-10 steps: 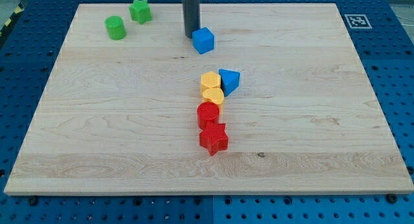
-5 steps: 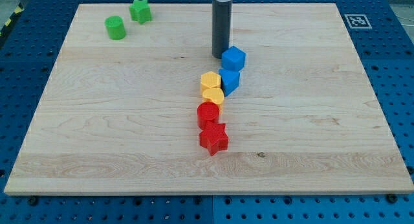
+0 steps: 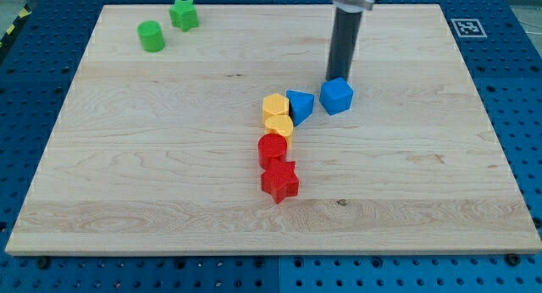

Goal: Move the blue cube to the right side of the blue triangle

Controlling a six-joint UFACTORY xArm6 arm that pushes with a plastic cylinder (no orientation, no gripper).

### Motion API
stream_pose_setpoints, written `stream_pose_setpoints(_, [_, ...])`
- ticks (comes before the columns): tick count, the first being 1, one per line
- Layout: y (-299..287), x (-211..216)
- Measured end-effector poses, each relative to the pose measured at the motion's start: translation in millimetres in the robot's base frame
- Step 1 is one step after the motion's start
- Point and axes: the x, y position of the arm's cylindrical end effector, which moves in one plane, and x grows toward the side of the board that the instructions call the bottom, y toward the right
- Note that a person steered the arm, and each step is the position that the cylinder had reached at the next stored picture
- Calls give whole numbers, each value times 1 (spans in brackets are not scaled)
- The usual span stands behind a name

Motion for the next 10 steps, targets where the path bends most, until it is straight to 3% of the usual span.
stream_pose_setpoints(1, [4,21])
stream_pose_setpoints(6, [11,43])
stream_pose_setpoints(7, [13,30])
stream_pose_setpoints(8, [18,-16])
stream_pose_setpoints(10, [13,-18])
